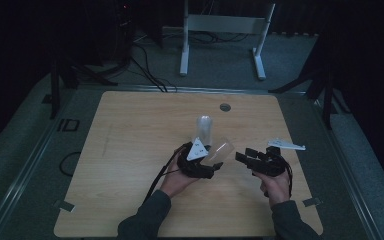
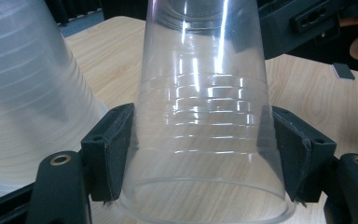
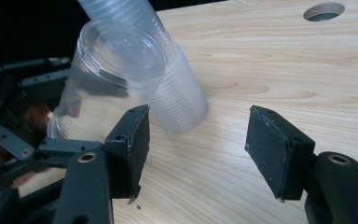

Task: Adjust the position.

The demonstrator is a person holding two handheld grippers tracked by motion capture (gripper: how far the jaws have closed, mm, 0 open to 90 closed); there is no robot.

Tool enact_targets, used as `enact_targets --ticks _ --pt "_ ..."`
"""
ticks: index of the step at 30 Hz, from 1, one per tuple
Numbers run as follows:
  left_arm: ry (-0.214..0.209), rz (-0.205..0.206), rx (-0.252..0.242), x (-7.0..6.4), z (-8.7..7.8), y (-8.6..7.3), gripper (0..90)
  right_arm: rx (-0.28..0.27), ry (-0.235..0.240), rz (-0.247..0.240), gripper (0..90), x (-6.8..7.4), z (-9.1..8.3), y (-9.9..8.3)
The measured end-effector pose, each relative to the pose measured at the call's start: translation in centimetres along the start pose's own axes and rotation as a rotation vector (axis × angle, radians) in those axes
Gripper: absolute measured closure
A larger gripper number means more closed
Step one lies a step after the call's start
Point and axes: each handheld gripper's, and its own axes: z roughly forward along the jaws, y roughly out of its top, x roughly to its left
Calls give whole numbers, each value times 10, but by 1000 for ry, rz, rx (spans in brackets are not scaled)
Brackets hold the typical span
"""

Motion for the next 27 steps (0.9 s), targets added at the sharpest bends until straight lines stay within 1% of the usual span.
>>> enact_targets --ticks 3,4,5,6,7,8,12,13,17,18,23,24,27 --pt "-12 6 9 0 -1 0 287 20 -19 -36 392 1 -1 2" --pt "-19 15 18 0 -1 0 287 28 -24 -50 392 2 -2 3" --pt "-19 15 18 0 -1 0 287 28 -24 -50 392 2 -2 3" --pt "-19 15 18 0 -1 0 287 37 -31 -62 392 2 -2 4" --pt "-30 30 37 0 0 0 287 69 -33 -89 382 3 -1 6" --pt "-33 34 41 -1 0 0 287 69 -33 -89 382 3 -1 6" --pt "-48 36 54 0 0 -1 286 114 -56 -139 377 5 1 8" --pt "-52 39 60 0 1 -1 286 127 -63 -163 377 6 2 8" --pt "-56 43 66 0 0 -2 286 144 -75 -198 375 8 3 8" --pt "-58 44 67 0 0 -2 286 144 -75 -198 375 8 3 8" --pt "-64 51 77 2 -4 -1 287 164 -71 -237 370 11 3 10" --pt "-64 51 77 2 -4 -1 287 164 -71 -237 370 11 3 10" --pt "-72 58 84 3 -6 0 287 191 -66 -275 367 14 3 10"
